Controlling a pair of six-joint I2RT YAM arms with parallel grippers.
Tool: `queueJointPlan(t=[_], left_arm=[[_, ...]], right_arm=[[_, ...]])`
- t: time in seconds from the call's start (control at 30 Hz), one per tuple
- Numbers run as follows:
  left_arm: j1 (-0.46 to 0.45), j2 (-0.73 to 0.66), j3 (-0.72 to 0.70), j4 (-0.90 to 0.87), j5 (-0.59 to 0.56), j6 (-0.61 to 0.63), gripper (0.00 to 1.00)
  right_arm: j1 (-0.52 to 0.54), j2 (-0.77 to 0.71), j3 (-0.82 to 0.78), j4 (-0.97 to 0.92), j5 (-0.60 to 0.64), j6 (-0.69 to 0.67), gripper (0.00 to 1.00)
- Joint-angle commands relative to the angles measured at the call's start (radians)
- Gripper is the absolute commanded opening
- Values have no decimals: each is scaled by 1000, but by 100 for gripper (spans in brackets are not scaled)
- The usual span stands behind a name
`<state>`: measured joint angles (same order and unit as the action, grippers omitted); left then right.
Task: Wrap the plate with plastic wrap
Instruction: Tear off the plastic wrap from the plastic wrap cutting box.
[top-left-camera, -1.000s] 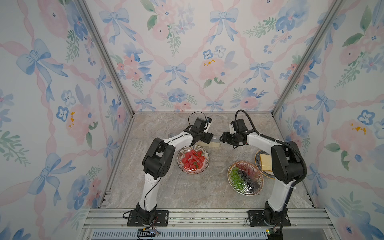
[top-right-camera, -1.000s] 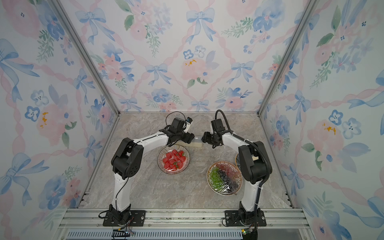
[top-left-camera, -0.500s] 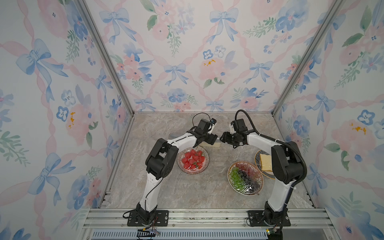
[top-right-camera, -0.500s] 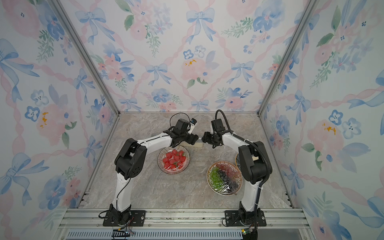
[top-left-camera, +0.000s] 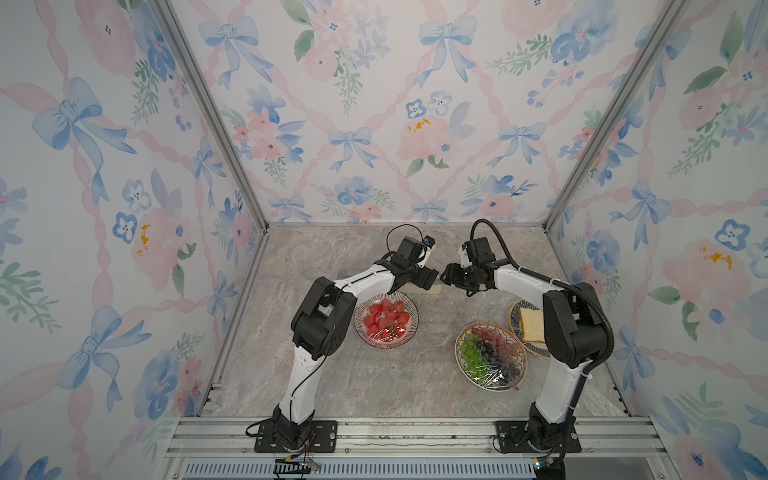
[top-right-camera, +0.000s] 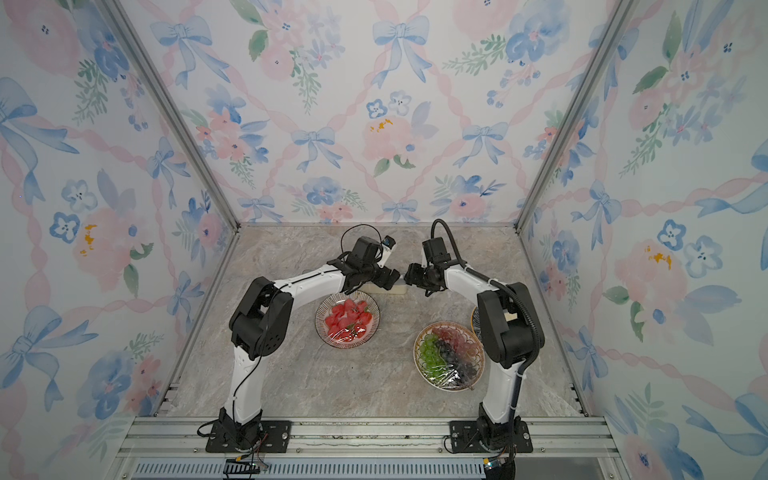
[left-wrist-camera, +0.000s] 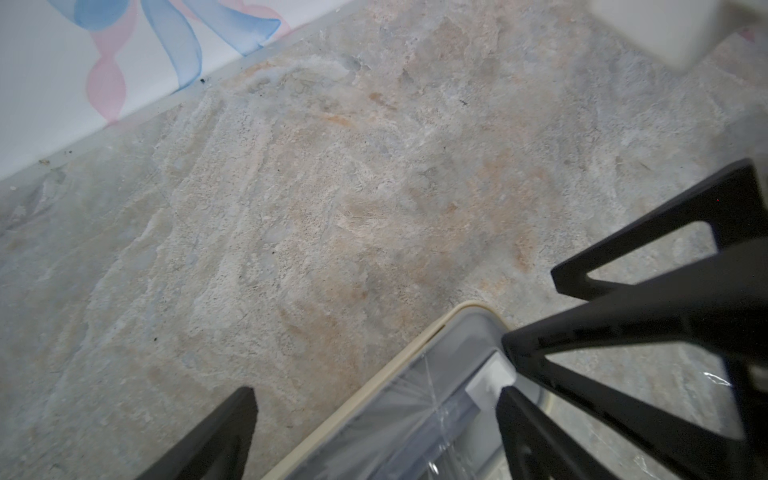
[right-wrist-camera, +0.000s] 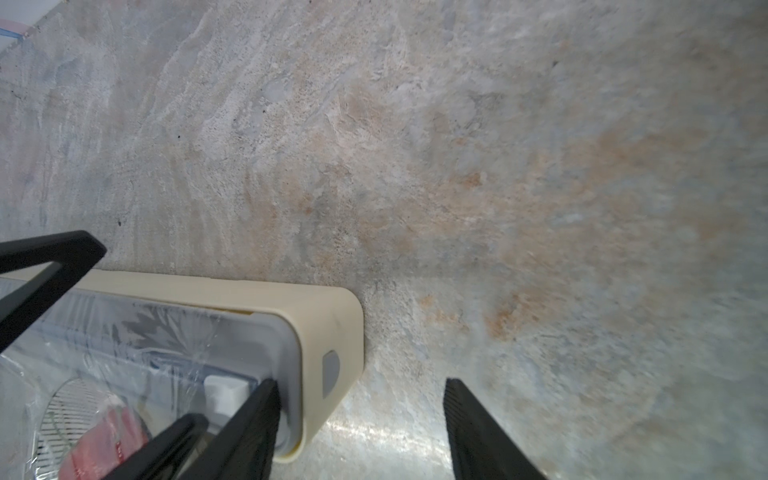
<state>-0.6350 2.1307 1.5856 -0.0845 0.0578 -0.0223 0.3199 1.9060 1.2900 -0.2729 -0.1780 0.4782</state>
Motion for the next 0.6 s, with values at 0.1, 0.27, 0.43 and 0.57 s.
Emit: queueJointPlan(t=[0.1,0.27,0.43,0.57], left_arm=[[-9,29,63,-21,41,-2,98],[-10,77,99,-21,28,3,97],[-9,96,104,-23,34,12,94],[-9,98,95,-23,24,16,92]], right_arm=[[15,45,-24,-89,30,-16,64],[13,44,-24,-92,31,-18,64],[13,45,-23,-94,28,-18,64],[12,45,-23,-94,29,-19,64]])
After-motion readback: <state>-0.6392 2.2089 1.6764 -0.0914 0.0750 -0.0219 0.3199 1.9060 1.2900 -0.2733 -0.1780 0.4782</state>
